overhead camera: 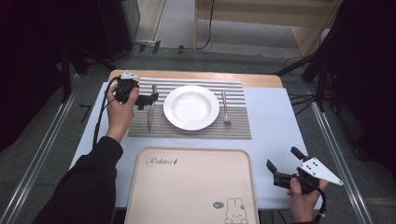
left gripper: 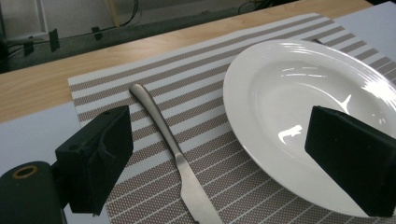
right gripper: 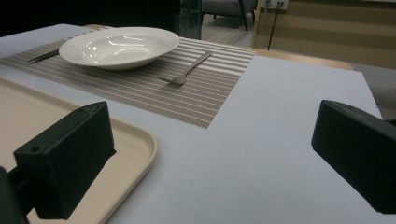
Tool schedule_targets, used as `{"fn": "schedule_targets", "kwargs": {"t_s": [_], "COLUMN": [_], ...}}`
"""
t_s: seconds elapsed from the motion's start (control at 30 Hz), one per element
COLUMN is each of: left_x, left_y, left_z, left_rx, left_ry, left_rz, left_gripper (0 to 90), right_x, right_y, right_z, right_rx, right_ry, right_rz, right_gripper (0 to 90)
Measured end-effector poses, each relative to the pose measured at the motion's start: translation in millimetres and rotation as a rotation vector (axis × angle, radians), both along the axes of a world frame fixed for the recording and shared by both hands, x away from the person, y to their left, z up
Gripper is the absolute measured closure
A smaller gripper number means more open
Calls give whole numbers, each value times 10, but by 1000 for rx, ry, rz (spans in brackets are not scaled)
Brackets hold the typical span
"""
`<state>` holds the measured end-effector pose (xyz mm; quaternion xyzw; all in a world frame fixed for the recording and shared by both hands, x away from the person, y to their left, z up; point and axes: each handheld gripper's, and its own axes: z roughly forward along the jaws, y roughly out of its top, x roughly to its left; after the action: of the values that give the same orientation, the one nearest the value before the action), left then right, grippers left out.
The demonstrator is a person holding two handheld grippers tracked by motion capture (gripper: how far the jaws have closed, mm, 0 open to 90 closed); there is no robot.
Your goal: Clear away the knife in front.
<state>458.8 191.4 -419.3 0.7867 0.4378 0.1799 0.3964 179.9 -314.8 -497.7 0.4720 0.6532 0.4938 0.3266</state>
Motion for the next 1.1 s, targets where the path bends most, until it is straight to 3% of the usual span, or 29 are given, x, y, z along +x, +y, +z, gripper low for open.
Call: {"fn": "schedule_targets", "kwargs": {"t_s": [0.1,0.33,0.63,0.73,0.87,0.93,0.97,1.1], "left_x": [45,142,274,304,353,380,402,472], "left_y": [-27,-104,-167,-186,-200,-199,-196,-216], "left_z": [-44,-65,-116,-128,-172,-198,-217,-260], "left_rx": [34,70,111,126,144,152,162,179], "left_ry": [19,72,149,166,193,212,228,275], "left_rz": [22,31,106,110,116,109,102,109], "left_gripper": [136,138,303,316,403,414,504,527], "right_x": [-4,2,0,2,7,8,9,7], "right_y": [0,3,-7,-5,-4,-3,1,4], "right_z": [2,-3,-2,-3,-5,-6,-8,-7], "right_rx": [0,-1,1,3,-1,-2,1,1], "right_ry": [-2,1,0,2,5,6,10,11], "right_rz": [3,2,2,2,3,4,5,6], "right_gripper": [0,0,0,0,0,0,0,0]}}
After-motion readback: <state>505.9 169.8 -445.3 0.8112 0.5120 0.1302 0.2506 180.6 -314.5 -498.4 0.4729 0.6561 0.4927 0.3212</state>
